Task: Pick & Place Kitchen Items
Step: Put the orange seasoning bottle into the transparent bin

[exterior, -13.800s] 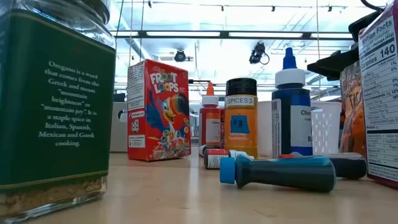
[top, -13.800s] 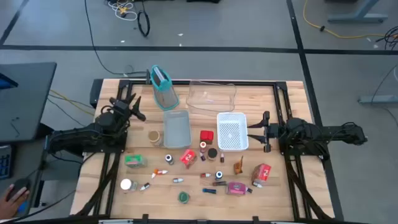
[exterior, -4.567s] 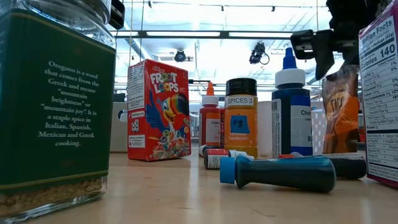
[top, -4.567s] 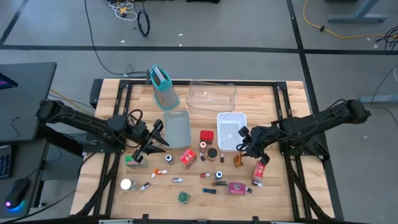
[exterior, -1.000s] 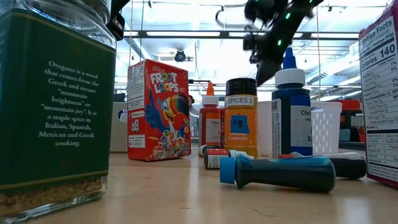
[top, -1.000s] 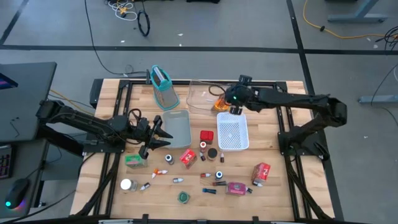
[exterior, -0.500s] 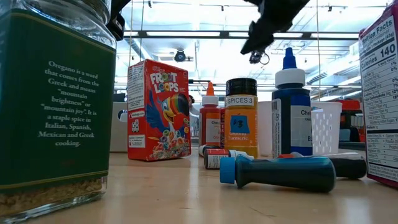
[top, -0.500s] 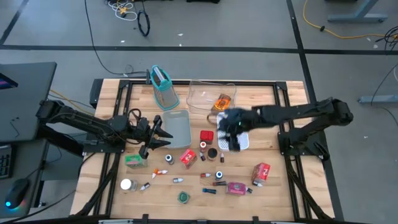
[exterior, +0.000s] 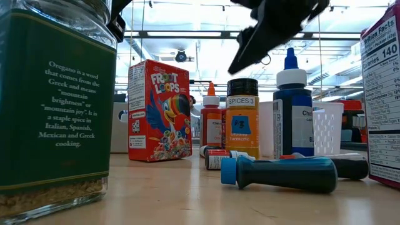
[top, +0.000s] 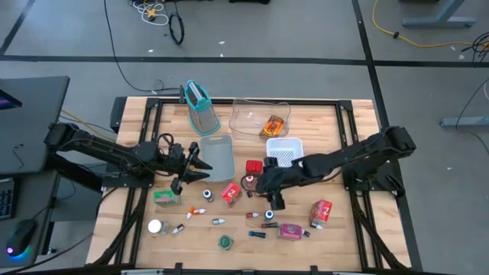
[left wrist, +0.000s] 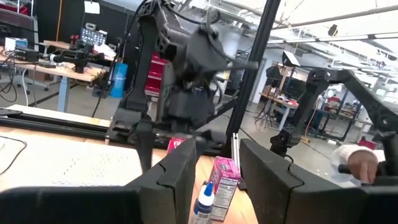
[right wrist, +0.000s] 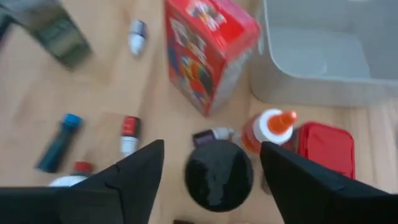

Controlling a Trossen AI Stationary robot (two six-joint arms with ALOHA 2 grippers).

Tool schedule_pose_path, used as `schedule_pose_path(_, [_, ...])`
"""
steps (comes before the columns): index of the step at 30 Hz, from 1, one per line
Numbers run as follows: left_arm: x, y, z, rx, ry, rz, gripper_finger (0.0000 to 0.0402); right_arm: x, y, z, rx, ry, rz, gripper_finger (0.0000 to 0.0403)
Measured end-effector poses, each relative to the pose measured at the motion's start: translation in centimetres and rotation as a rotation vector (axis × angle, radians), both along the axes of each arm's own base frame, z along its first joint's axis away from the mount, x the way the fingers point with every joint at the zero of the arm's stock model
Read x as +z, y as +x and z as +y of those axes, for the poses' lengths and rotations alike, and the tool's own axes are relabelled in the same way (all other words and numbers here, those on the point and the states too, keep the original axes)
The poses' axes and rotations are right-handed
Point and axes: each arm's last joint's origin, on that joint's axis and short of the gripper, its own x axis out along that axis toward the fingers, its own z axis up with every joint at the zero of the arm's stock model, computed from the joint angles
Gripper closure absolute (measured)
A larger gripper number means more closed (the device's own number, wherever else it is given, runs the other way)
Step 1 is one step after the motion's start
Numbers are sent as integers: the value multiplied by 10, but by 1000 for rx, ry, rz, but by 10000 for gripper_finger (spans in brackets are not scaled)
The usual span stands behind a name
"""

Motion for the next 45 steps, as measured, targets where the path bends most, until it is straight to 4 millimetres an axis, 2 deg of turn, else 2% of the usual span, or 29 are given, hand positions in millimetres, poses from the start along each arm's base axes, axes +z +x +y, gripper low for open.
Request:
schedule_pose_path(8, [0, 0, 0, -4, -22, 4, 268, -20, 8, -2, -81, -57, 45, 107])
schedule_pose_path(18, [0, 0, 0, -4, -22, 3, 268, -22, 8, -1, -86, -17, 62, 115])
schedule_pose_path(25, [0, 0, 0, -4, -22, 3, 268, -34, 10, 0, -114, 14, 111, 137])
schedule_pose_path(33, [0, 0, 0, -4, -22, 3, 268, -33, 11, 1, -107, 14, 96, 186])
schedule_pose_path(38, [0, 0, 0, -4, -22, 4, 268, -19, 6, -1, -77, 0, 62, 180])
schedule_pose_path(42, [0, 0, 0, -4, -22, 4, 268, 7, -4, -5, -75, 2, -19, 180])
schedule_pose_path(45, [0, 0, 0, -4, -22, 4, 268, 34, -16, -14, -91, -34, -108, 187])
